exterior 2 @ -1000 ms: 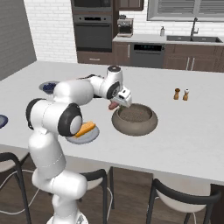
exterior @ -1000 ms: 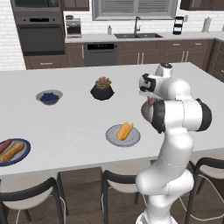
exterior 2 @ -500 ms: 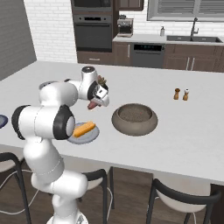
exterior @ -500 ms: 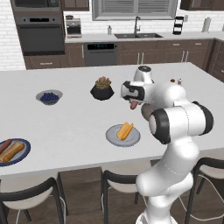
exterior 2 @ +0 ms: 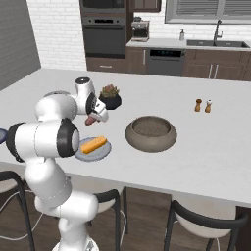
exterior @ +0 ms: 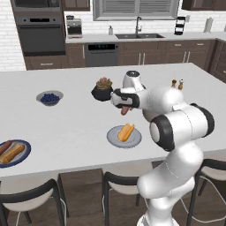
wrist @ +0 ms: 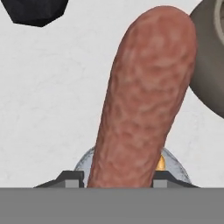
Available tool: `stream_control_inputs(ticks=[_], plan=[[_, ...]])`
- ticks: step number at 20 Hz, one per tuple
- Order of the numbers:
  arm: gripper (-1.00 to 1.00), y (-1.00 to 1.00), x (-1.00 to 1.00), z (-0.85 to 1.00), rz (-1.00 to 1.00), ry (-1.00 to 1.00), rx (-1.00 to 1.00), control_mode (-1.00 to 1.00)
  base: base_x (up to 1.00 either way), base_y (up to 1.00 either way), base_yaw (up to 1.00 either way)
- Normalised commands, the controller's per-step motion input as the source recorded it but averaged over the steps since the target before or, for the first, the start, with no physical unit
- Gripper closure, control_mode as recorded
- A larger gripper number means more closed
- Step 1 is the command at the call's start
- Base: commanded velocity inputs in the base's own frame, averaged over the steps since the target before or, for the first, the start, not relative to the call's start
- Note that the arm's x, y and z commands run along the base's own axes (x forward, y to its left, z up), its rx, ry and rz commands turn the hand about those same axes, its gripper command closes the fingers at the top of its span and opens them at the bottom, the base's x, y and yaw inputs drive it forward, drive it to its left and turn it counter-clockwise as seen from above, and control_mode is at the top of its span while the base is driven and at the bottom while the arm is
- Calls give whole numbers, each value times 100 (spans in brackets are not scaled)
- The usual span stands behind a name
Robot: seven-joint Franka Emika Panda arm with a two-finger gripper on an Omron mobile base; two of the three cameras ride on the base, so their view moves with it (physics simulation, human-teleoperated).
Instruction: Place one bun and one sausage from the bowl on each plate.
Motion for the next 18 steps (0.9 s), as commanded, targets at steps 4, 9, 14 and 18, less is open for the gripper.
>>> stream_control_inputs(ticks=[4, 9, 14, 18], plan=[[100, 11, -38, -52, -5, 0, -3, -100, 0, 0, 0], [100, 63, 0, -47, -1, 2, -2, -100, 0, 0, 0], [100, 28, -11, -38, 0, 1, -1, -100, 0, 0, 0], [100, 0, -23, -32, 0, 0, -1, -100, 0, 0, 0]])
